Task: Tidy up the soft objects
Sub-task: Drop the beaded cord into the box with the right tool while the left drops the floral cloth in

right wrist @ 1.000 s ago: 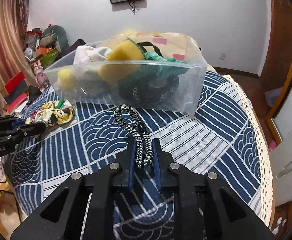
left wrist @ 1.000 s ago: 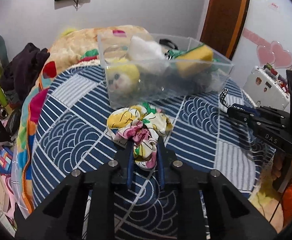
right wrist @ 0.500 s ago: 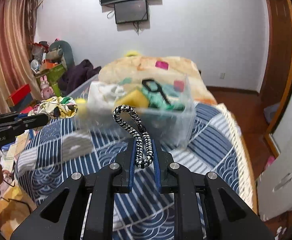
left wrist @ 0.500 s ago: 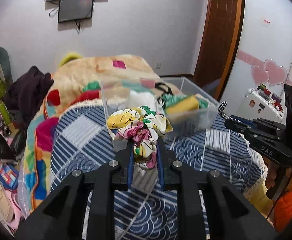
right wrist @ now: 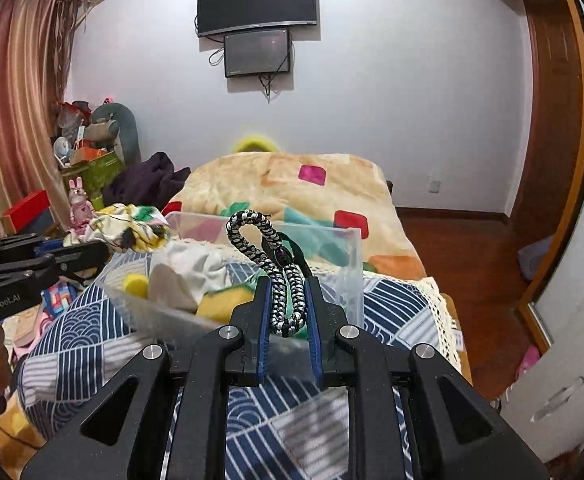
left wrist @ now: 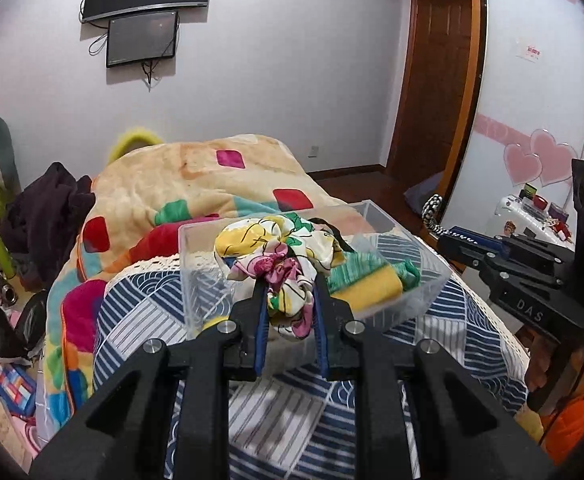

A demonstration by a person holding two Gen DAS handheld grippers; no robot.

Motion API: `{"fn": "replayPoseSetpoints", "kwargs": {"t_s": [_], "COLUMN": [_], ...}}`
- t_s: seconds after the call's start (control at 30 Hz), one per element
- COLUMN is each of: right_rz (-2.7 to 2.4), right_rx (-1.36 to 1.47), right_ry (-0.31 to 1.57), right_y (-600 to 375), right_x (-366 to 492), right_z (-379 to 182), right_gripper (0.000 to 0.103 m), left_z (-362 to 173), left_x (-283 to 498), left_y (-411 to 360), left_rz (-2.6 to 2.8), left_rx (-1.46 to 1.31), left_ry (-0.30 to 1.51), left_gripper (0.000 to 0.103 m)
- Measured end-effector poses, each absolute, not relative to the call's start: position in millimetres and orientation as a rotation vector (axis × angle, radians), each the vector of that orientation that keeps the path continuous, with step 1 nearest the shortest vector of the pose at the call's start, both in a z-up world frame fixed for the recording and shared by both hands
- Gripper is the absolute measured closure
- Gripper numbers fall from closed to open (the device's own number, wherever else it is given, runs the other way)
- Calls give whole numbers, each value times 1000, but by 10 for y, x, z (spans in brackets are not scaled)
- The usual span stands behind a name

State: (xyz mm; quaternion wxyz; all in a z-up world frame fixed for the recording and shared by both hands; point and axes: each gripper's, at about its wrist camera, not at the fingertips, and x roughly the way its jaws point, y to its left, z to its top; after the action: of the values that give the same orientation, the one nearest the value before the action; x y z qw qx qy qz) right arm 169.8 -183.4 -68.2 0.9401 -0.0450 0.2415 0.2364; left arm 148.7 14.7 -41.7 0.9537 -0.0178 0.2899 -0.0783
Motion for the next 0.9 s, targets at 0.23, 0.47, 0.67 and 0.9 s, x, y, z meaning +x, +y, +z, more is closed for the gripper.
{"fn": "replayPoseSetpoints", "kwargs": {"t_s": [0.23, 0.47, 0.67, 0.9], "right_rz": [498, 503, 499, 496], "right_rx": [-72, -84, -110, -115], "right_ry": [529, 600, 677, 700], "right_y": [-1738, -1614, -1564, -1644], "right_x": [1902, 2121, 2275, 2280], "right_z": [-730, -847, -965, -957], "right_gripper": [88, 88, 85, 67], "left_z": [-546, -734, -873, -925], "left_x": [1824, 2091, 2186, 2155], "left_y": [98, 4, -27, -61], "left_rz": [-170, -172, -197, -189], "left_rx": [-53, -25, -26, 1], "left_ry": [639, 710, 755, 770], "left_gripper": [84, 84, 83, 65]}}
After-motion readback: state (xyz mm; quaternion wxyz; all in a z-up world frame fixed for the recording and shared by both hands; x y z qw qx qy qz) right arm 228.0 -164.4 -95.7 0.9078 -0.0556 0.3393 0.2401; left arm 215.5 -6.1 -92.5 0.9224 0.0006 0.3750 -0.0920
